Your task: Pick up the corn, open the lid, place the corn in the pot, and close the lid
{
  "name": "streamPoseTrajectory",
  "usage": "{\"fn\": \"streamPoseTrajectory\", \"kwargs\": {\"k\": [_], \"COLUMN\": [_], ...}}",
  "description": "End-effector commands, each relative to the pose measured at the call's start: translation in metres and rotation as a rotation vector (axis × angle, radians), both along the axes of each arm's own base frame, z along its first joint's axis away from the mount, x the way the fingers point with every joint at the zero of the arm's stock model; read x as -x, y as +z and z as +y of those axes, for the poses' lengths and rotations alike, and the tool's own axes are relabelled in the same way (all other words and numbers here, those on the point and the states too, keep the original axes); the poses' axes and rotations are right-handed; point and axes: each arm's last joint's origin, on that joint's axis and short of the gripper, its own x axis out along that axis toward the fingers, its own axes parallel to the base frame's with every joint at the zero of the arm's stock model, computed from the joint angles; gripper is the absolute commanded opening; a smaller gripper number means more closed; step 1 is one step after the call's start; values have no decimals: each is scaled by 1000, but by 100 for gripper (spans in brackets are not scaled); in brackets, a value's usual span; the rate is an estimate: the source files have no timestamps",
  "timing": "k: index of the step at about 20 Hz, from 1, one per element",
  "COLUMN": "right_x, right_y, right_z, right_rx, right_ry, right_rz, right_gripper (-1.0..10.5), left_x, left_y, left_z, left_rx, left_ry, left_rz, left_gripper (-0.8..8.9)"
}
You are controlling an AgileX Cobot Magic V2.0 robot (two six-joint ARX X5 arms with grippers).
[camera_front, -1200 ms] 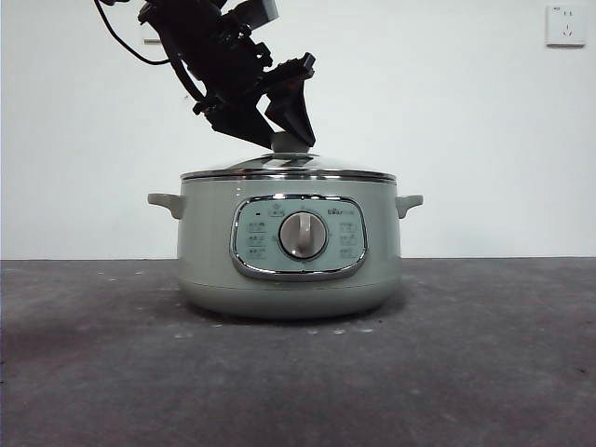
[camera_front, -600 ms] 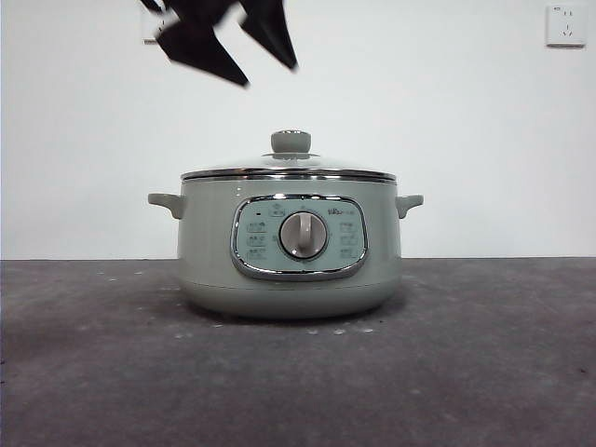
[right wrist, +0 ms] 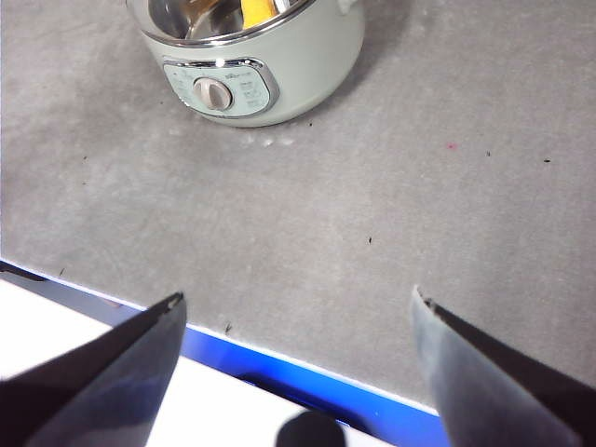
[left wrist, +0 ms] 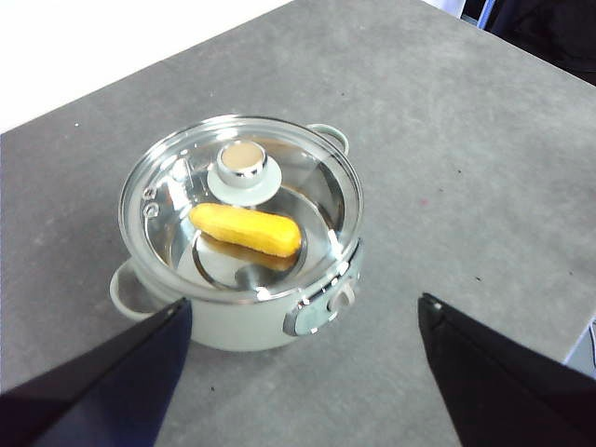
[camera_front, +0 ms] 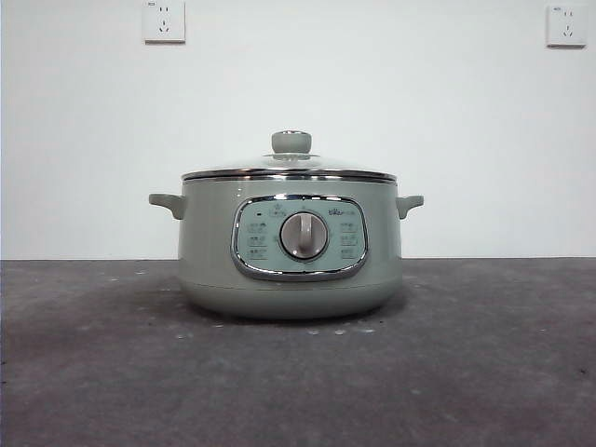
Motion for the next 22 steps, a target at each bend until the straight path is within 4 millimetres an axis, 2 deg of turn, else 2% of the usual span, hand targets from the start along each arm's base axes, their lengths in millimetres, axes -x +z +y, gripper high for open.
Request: {"fn": "streamPoseTrajectory", "kwargs": {"k": [1, 6, 7, 9, 10, 22], "right_x": [1, 1, 1, 1, 1, -1], "right_y": [-4, -4, -4, -4, -4, -4], "right_z": [-1, -1, -1, -1, -1, -3], "right_rx": [25, 25, 25, 30, 34, 59], "right_ry": [1, 1, 1, 6, 9, -78], "right_rz": [22, 22, 22, 19, 17, -8], "right_gripper": [406, 394, 324, 74, -20, 2], "left_x": [5, 5, 5, 4, 4, 4], "left_y": [-1, -4, -5, -5, -5, -5], "left_z": [3, 3, 3, 3, 3, 3], "left_rx": [0, -19, -20, -21, -21, -21], "left_ry": [3, 3, 3, 3, 3, 4], "left_rz": [16, 51, 54, 54, 53, 52], "left_gripper": [409, 389, 306, 46, -17, -3]}}
